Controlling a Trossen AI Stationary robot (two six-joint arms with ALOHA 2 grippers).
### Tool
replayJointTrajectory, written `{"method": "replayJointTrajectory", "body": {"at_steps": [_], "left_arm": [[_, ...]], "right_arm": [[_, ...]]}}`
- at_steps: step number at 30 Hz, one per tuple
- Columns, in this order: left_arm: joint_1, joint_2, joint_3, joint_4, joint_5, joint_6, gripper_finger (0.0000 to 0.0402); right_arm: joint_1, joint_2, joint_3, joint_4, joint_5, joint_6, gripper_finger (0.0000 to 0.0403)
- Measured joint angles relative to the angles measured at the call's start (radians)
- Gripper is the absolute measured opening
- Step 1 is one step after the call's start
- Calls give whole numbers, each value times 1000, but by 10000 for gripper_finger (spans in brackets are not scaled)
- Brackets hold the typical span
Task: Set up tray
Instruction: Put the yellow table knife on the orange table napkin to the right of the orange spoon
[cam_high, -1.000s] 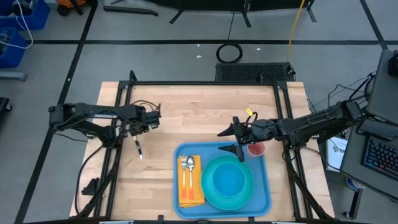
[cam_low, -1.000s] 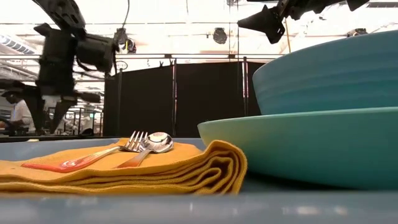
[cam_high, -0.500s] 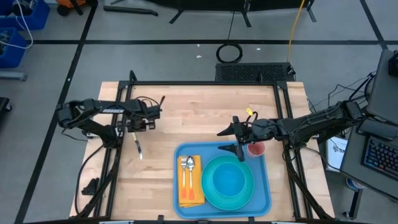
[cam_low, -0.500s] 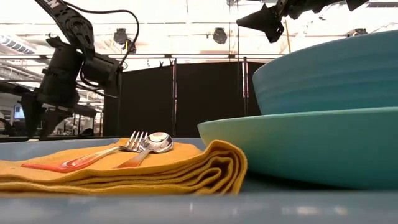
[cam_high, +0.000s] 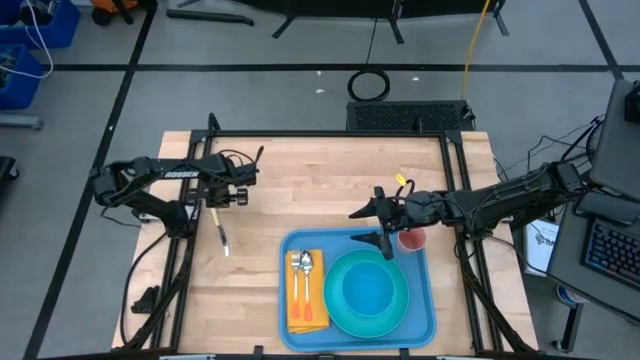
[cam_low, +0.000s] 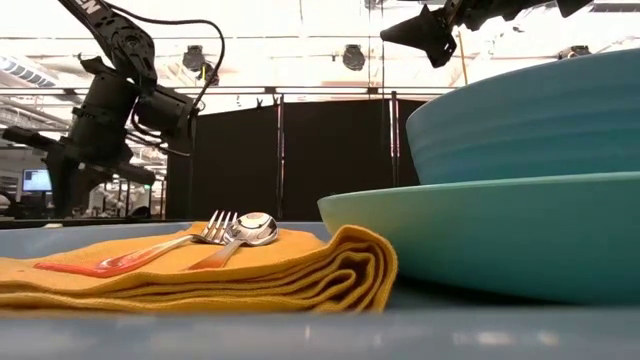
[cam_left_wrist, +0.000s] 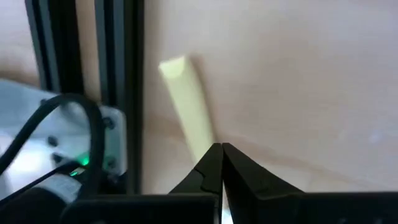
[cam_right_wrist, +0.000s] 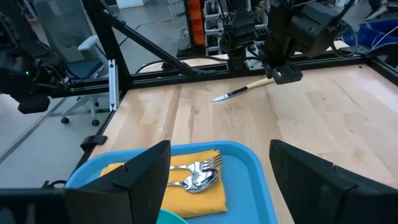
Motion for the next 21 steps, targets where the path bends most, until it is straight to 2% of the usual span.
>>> {"method": "replayJointTrajectory", "body": {"at_steps": [3,9,12,16,18,21], "left_arm": [[17,3,1,-4,9,47,4],[52,36,44,-104,-112,275,3],[56,61,77,-182,-184,334,3],[71,107,79,-212,-225,424,3],[74,134,78,-177,-215,451,2],[70,189,79,-146,-118,522,2]], "right_arm": [[0,0,0,0,0,0,263],[0,0,0,6,0,0,263],[0,0,0,10,0,0,263],[0,0,0,14,0,0,263],[0,0,0,16,0,0,263],[0,0,0,15,0,0,263]]}}
